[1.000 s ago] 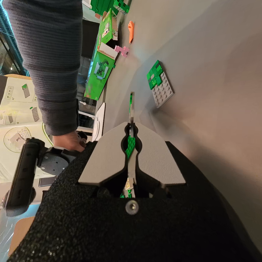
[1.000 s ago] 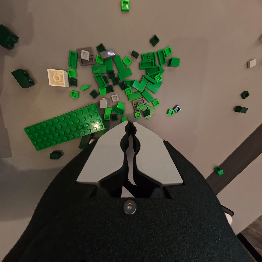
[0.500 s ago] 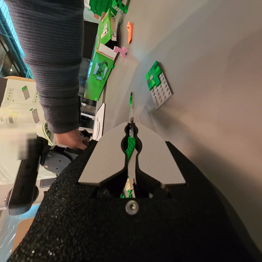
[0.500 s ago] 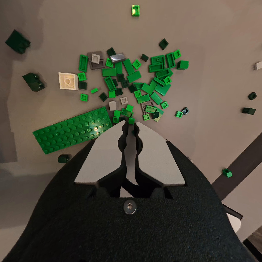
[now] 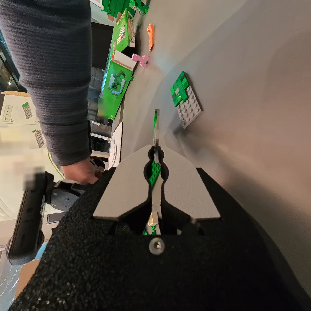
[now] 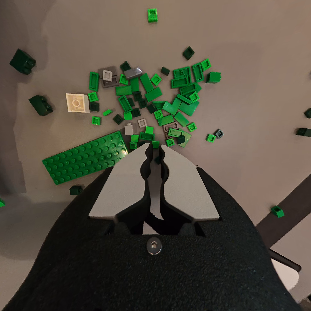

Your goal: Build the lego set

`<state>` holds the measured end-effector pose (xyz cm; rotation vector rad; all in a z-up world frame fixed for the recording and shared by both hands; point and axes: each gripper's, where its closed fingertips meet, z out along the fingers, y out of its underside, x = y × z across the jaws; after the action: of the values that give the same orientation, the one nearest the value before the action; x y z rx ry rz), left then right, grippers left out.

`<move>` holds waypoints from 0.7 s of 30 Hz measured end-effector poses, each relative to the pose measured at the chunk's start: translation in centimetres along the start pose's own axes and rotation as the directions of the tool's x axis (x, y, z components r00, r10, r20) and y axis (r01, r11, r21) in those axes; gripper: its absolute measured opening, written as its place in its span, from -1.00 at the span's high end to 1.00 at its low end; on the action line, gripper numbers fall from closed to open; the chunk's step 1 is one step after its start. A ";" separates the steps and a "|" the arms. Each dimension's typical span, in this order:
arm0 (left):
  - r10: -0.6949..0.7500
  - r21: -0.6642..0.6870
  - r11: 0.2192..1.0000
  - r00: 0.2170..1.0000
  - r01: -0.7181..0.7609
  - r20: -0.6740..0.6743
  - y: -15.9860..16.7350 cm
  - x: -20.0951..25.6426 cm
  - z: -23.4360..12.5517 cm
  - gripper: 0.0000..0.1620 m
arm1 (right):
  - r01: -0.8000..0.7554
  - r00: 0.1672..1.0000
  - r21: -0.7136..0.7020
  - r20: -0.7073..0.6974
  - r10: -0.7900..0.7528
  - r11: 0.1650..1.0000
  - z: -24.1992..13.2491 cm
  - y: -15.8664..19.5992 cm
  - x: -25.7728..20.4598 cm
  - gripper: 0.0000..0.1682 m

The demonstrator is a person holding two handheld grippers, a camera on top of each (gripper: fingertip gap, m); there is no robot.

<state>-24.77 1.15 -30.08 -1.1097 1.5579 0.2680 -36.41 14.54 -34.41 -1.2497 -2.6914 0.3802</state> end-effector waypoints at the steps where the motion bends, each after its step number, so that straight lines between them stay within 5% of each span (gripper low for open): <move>1: -0.002 0.001 1.000 1.000 0.002 0.000 0.0 0.0 0.0 0.95 | -0.005 1.000 0.000 0.013 0.005 1.000 0.0 0.0 0.0 0.93; 21: -0.012 -0.005 1.000 1.000 0.012 -0.012 0.2 0.1 0.1 0.95 | -0.087 0.996 -0.048 0.022 0.088 0.995 -0.2 0.1 0.5 0.89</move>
<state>-24.81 1.24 -30.30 -1.1263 1.5615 0.2571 -36.66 15.00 -34.25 -1.3884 -2.6862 0.3470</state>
